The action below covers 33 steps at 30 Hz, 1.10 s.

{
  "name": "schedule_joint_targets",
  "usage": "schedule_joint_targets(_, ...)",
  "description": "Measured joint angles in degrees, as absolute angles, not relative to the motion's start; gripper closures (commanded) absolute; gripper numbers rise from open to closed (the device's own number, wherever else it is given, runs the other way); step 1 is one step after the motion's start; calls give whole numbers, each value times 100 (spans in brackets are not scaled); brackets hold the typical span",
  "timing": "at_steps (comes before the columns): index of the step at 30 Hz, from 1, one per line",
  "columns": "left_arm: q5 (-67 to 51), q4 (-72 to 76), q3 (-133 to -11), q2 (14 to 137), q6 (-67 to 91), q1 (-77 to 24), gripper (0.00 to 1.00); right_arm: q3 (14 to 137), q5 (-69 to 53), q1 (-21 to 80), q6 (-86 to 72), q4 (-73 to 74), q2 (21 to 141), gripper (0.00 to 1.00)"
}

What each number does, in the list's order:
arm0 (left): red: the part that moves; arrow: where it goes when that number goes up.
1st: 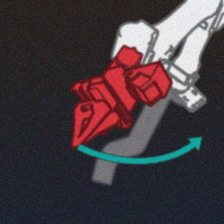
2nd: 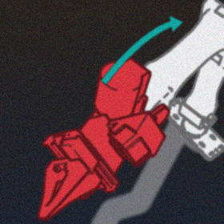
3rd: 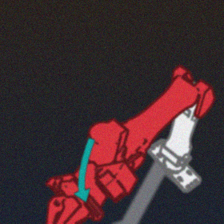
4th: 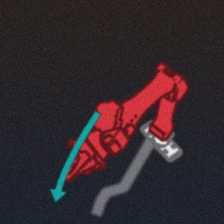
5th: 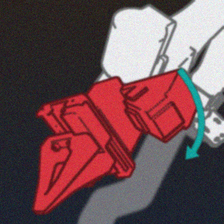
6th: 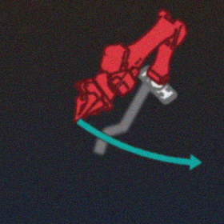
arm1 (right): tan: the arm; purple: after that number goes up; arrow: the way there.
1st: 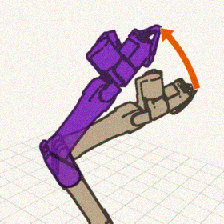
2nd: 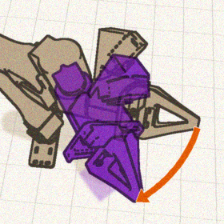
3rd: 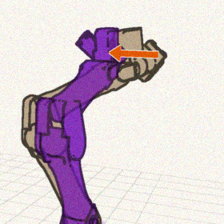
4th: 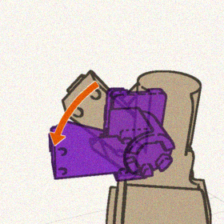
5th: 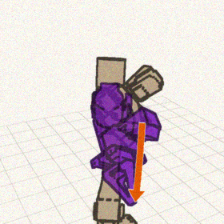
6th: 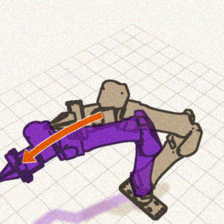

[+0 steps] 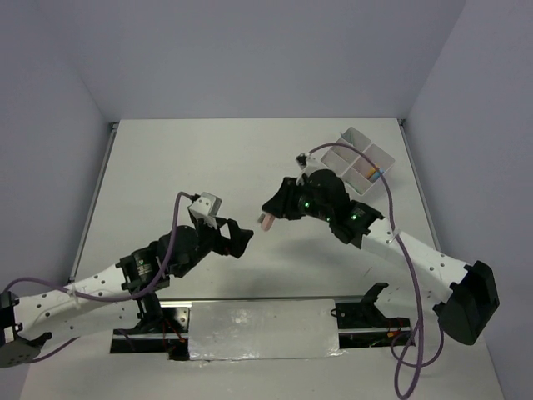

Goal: Sort the stationery into containers
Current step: Place the stapler in the storage box.

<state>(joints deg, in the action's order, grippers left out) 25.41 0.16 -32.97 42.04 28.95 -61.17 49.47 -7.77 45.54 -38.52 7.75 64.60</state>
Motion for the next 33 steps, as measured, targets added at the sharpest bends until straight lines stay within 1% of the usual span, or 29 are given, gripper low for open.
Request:
schedule_joint_targets(3,2724,-760,-3809,4322,3205,-6112,1,5225,-836,3649,-3850,1035,6536,100)
schedule_joint_targets(6,2718,-1640,-4335,4425,3498,-6112,1,5944,-563,2849,-3850,1404,6943,100)
schedule_joint_targets(9,2622,-2445,-4829,4508,3675,-6110,1,7032,-193,2405,-3848,1831,7688,100)
schedule_joint_targets(13,2563,-3275,-5157,4309,3793,-6110,1,8372,-167,1935,-3846,2296,8713,100)
schedule_joint_targets(16,2563,-3826,-5229,3951,3774,-6110,1,8958,285,1629,-3846,2571,9319,100)
schedule_joint_targets(18,2571,-4047,-5229,3717,3754,-6110,1,8785,687,1505,-3844,2567,9404,100)
schedule_joint_targets(20,2556,-4152,-5227,3496,3721,-6110,1,8355,1048,1448,-3846,2510,9356,100)
schedule_joint_targets(22,2471,-4163,-5227,3339,3623,-6110,1,8117,1175,1374,-3846,2574,9351,100)
schedule_joint_targets(26,2248,-4154,-5212,3424,3454,-6110,1,7946,878,939,-3846,2578,9192,100)
schedule_joint_targets(30,2110,-4154,-5212,3750,3404,-6110,1,7609,425,438,-3846,2440,8503,100)
schedule_joint_targets(33,2073,-4154,-5190,3835,3347,-6110,1,7642,102,360,-3848,2357,8053,100)
